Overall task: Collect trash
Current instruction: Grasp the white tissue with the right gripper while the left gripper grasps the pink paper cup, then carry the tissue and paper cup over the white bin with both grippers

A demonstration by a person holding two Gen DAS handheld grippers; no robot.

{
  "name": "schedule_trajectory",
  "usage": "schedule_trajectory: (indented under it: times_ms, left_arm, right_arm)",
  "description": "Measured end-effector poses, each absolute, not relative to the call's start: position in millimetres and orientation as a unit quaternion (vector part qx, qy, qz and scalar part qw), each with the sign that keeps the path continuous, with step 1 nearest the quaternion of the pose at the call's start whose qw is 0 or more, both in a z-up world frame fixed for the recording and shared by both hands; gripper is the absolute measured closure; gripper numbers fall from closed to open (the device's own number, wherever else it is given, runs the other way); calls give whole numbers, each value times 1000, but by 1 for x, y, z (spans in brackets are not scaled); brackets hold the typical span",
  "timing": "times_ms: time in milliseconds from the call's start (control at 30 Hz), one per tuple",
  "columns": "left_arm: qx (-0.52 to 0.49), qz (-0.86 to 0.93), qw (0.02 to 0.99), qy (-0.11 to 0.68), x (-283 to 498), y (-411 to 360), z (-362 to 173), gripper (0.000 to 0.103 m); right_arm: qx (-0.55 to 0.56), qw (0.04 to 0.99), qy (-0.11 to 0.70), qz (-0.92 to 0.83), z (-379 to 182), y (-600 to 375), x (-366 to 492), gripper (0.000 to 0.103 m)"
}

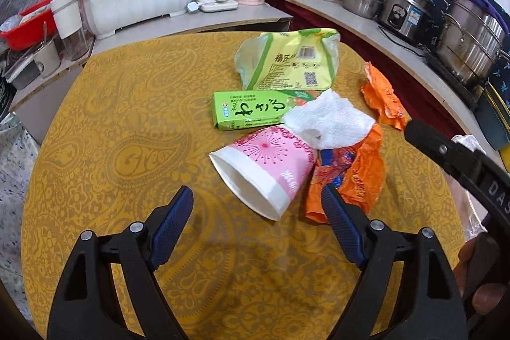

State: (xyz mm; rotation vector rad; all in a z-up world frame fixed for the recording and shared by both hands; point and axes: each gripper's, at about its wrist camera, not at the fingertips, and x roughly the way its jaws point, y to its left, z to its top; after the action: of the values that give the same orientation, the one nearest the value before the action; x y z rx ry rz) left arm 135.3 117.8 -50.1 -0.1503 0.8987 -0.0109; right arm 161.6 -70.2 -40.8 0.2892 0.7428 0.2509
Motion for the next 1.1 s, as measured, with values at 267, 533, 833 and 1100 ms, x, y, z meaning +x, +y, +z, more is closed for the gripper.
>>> schedule_trajectory:
  times_ms: [267, 533, 833, 1100]
  left_arm:
    - [-104, 1, 884, 456, 158, 137, -73, 24]
    - [-147, -16, 871, 469, 174, 148, -90, 20]
    - [-190, -46, 856, 479, 185, 144, -99, 23]
    - [-204, -64, 857, 469, 184, 139, -88, 50]
  right_arm:
    - [115, 904, 387, 142, -63, -35, 205, 40]
    - [107, 887, 429, 130, -103, -32, 225, 41]
    - [85, 891, 425, 134, -110, -29, 225, 82]
    - [102, 897, 405, 144, -94, -39, 212, 95]
